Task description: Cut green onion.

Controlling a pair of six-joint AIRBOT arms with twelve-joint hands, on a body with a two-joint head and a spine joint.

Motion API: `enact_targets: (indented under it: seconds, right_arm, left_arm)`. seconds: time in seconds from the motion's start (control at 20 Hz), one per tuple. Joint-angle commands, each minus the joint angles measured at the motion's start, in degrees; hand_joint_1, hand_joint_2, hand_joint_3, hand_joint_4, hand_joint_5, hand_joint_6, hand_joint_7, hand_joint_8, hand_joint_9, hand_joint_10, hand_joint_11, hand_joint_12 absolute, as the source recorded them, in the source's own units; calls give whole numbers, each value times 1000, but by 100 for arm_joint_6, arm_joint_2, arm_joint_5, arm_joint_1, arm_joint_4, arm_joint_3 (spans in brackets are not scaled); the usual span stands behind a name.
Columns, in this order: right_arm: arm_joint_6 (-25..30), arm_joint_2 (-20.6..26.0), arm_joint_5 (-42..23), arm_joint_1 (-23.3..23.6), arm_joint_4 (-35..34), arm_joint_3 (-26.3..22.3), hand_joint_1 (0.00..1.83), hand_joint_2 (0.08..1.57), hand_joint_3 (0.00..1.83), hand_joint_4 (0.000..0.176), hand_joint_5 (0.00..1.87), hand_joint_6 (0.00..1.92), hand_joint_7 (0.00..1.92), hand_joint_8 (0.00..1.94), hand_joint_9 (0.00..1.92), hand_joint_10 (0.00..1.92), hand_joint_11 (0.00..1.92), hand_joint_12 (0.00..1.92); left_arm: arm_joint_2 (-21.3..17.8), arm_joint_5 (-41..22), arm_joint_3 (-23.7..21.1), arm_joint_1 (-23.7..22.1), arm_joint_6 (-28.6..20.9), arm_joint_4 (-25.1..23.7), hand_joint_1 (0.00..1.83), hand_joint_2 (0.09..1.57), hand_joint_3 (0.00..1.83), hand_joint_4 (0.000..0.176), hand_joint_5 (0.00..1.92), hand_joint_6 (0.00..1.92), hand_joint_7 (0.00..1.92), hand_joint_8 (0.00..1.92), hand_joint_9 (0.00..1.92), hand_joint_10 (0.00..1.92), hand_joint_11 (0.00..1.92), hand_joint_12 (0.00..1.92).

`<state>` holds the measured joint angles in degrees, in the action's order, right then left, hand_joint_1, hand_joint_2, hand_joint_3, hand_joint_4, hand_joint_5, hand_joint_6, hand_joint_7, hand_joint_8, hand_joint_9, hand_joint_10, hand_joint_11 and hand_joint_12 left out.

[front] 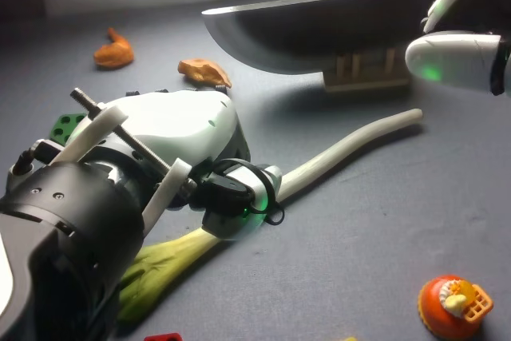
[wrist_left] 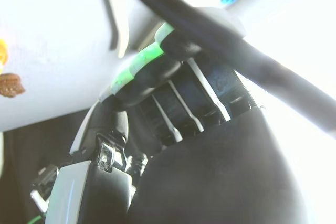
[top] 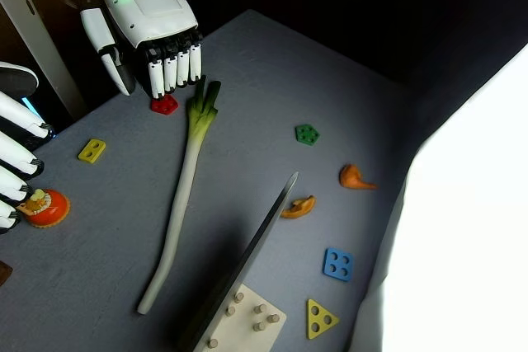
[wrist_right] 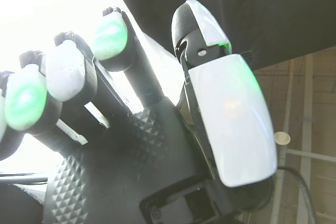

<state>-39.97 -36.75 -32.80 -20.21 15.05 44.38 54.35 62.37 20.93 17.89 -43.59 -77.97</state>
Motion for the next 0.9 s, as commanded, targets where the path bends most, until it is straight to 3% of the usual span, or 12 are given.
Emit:
enact_targets:
  seconds: [0.0, 0.1, 0.15, 0.3, 0.35, 0.4, 0.45, 0.5, 0.55, 0.6, 0.75, 0.85]
  right_arm:
    - [11, 27, -673, 73, -135, -11, 281, 1082, 242, 0, 67, 209, 209, 94, 126, 310, 0, 901]
    - [11, 27, -673, 73, -135, -11, 269, 1201, 11, 0, 132, 35, 247, 1, 204, 102, 0, 901]
    - [11, 28, -673, 73, -135, -11, 284, 1204, 8, 0, 111, 17, 189, 2, 133, 59, 0, 744]
    - [-54, 27, -658, 71, -136, -11, 349, 1186, 0, 0, 136, 19, 121, 0, 130, 44, 0, 691]
    - [-267, 26, -646, 68, -247, -19, 352, 1188, 0, 0, 122, 12, 99, 0, 116, 36, 0, 684]
    - [-685, 26, -562, 65, -614, -51, 352, 1183, 0, 0, 117, 7, 101, 1, 114, 31, 0, 640]
    - [-1188, 22, -498, 59, -1104, -81, 374, 1189, 1, 0, 96, 2, 98, 0, 120, 31, 0, 625]
    - [-1637, 7, -497, 39, -1511, -84, 397, 1187, 0, 0, 98, 3, 101, 1, 114, 26, 0, 573]
    - [-1967, -5, -497, 18, -1842, -84, 364, 1149, 0, 0, 19, 0, 33, 12, 27, 28, 0, 181]
    - [-2054, -10, -497, 4, -1969, -83, 362, 1134, 0, 0, 3, 0, 23, 10, 10, 25, 0, 35]
    - [-2133, -9, -489, -56, -2017, -81, 392, 1050, 0, 0, 0, 0, 0, 0, 1, 4, 0, 0]
    - [-2665, -12, -485, -57, -2638, -81, 517, 994, 0, 9, 0, 0, 0, 0, 0, 0, 0, 0]
  left_arm:
    - [-26, 78, 15, -90, -19, -468, 548, 1207, 218, 62, 209, 91, 229, 39, 263, 138, 4, 937]
    - [-25, 78, 13, -91, -19, -462, 536, 1301, 33, 63, 243, 5, 249, 0, 311, 17, 0, 956]
    - [-25, 78, 13, -91, -19, -431, 522, 1313, 28, 39, 215, 0, 232, 2, 329, 16, 0, 1011]
    - [-25, 133, 3, -110, -19, -431, 427, 1357, 35, 61, 214, 1, 260, 4, 331, 8, 0, 1052]
    - [-24, 140, -4, -110, -19, -431, 371, 1380, 39, 44, 196, 2, 261, 3, 325, 4, 0, 1031]
    - [-25, 140, -13, -108, -17, -431, 326, 1383, 34, 42, 190, 1, 268, 4, 328, 5, 0, 993]
    - [-25, 140, -26, -94, -16, -431, 348, 1359, 16, 48, 207, 5, 281, 4, 299, 7, 0, 825]
    - [-25, 140, -39, -67, -16, -436, 287, 1353, 11, 49, 192, 3, 282, 2, 288, 5, 0, 778]
    - [-26, 140, -49, -38, -16, -436, 252, 1332, 2, 36, 148, 2, 231, 1, 233, 2, 0, 684]
    - [-27, 140, -52, -16, -16, -436, 204, 1339, 4, 19, 73, 0, 144, 0, 143, 0, 0, 488]
    - [-35, 292, -41, 65, -17, -429, 257, 1270, 0, 23, 25, 1, 30, 0, 35, 0, 0, 239]
    - [-49, 441, -21, 194, -79, -548, 336, 1231, 0, 28, 1, 0, 17, 0, 0, 0, 0, 79]
